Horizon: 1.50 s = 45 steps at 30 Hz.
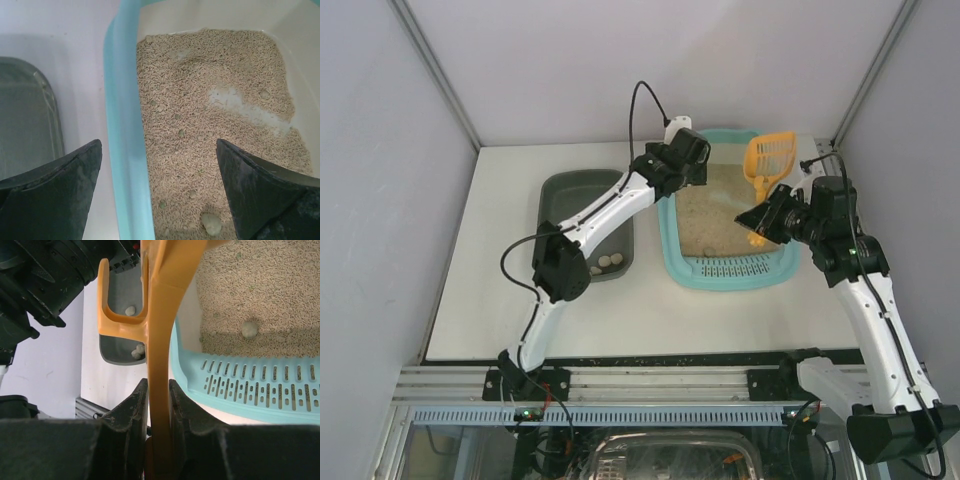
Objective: Clean the litter box
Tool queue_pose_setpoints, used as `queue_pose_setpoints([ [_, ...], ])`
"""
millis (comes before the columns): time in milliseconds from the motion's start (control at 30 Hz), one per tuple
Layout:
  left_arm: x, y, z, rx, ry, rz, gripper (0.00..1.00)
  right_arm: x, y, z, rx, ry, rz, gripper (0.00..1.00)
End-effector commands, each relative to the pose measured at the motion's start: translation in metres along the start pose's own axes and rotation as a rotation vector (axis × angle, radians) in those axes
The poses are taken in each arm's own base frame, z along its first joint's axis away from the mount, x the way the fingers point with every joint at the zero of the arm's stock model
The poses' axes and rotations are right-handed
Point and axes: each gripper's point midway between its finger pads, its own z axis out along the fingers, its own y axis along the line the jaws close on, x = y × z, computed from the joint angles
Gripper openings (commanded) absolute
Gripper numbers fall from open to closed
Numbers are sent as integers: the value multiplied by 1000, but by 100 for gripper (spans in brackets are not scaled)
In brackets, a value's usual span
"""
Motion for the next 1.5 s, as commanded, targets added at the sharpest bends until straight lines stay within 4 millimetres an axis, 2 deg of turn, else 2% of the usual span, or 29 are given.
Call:
queue_pose_setpoints([
  [0,-15,-4,7,12,-34,78,99,-15,8,-4,-68,-31,-31,0],
  [133,-7,4,18,-13,-14,82,98,-20,-4,-7,-58,-30,-13,0],
  [300,5,7,30,-16,16,85,94,-17,-8,-5,-62,-29,1,0],
  [467,8,4,37,11,19,159,66,-15,-15,-4,-69,-32,29,0],
  [567,7,-1,35,58,26,247,54,-16,-20,-5,-62,-47,35,0],
  [667,-3,2,31,60,3,339,45,-21,-21,-7,-61,-67,37,0],
  [767,-15,6,27,54,-30,411,43,-26,-24,-9,-51,-87,47,0],
  [967,-28,-18,18,194,-76,569,41,-36,-31,-17,-31,-135,74,0],
  [1067,-28,-29,14,238,-102,691,39,-36,-32,-26,-10,-167,75,0],
  [1267,-17,-38,13,323,-105,893,34,-30,-36,-45,44,-220,72,0],
  [1400,-15,-46,8,388,-125,1004,28,-28,-44,-55,102,-259,84,0],
  [1467,-13,-53,3,424,-142,1068,20,-30,-52,-62,159,-287,97,0],
])
